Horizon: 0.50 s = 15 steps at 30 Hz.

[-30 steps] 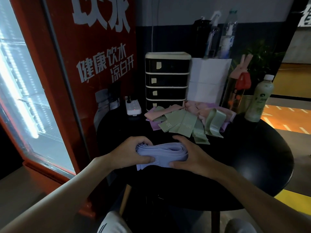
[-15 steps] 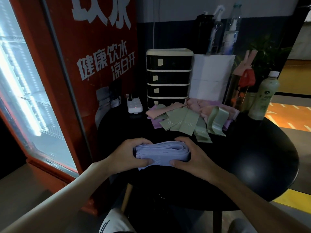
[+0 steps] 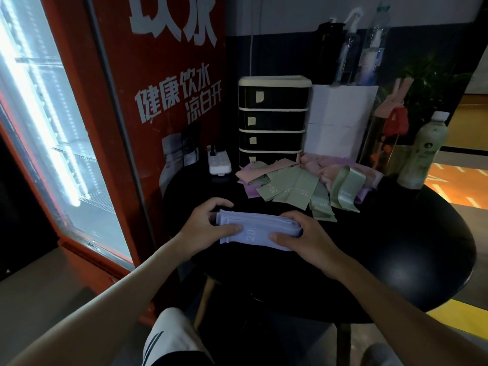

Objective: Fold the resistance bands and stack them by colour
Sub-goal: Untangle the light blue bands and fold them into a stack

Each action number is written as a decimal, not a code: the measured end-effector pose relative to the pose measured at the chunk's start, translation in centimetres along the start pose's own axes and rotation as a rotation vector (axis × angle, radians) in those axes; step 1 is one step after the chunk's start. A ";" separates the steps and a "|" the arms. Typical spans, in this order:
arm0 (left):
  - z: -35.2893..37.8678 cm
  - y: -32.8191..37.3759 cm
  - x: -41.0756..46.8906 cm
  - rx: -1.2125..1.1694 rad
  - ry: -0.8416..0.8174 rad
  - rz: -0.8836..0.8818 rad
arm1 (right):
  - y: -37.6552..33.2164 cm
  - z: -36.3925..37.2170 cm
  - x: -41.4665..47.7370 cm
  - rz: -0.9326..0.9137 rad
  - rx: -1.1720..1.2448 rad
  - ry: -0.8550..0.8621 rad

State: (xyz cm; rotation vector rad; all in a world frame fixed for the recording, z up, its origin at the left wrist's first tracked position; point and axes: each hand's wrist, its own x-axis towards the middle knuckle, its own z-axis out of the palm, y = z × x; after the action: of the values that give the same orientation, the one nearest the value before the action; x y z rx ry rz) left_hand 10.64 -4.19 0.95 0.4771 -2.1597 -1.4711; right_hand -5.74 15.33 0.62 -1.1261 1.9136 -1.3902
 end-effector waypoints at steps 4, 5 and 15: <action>-0.1 0.1 0.6 -0.094 0.015 -0.074 | -1.3 -0.3 0.6 0.132 0.092 -0.072; -0.1 0.2 0.9 -0.101 0.028 -0.088 | -1.6 -0.3 0.9 0.160 0.115 -0.077; -6.3 2.7 7.6 -0.259 0.204 -0.238 | -4.3 4.2 8.3 0.389 0.452 -0.137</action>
State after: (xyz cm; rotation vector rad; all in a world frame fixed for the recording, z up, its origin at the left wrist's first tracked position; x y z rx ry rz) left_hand 7.88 -12.03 6.88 0.7732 -1.7722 -1.7171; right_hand -5.37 5.60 3.71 -0.5799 1.5118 -1.3849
